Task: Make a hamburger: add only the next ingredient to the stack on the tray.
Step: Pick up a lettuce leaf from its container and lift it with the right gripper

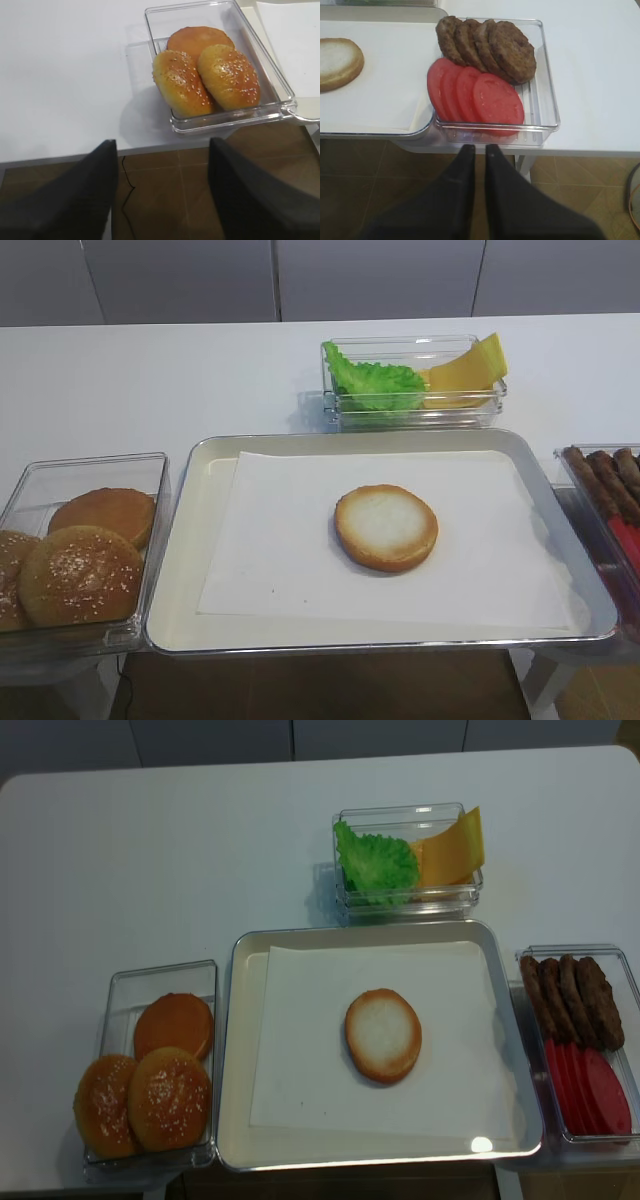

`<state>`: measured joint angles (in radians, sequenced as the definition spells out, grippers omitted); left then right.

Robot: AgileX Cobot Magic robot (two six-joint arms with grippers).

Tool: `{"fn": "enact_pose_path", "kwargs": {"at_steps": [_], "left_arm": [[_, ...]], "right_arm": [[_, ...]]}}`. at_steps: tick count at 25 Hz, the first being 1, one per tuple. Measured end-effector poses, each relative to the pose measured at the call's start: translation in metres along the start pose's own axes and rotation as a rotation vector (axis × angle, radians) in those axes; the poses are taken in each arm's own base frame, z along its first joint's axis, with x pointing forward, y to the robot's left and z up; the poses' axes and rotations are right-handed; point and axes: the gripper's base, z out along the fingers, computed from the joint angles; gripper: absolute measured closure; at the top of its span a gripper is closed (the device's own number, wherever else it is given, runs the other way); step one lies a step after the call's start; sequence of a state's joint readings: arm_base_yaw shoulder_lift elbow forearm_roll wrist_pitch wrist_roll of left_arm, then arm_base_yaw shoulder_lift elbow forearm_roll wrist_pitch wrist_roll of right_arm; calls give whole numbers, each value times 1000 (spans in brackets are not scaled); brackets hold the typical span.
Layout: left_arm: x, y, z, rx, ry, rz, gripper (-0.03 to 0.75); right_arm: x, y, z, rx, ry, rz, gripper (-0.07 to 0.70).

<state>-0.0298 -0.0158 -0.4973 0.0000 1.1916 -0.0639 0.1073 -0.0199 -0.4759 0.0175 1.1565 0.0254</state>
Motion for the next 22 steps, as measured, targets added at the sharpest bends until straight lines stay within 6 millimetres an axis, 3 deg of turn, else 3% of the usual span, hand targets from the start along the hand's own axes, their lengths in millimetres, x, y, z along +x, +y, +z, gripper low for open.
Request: {"fn": "enact_pose_path", "kwargs": {"at_steps": [22], "left_arm": [[0,0,0,0,0,-2,290]], "right_arm": [[0,0,0,0,0,-4,605]]}}
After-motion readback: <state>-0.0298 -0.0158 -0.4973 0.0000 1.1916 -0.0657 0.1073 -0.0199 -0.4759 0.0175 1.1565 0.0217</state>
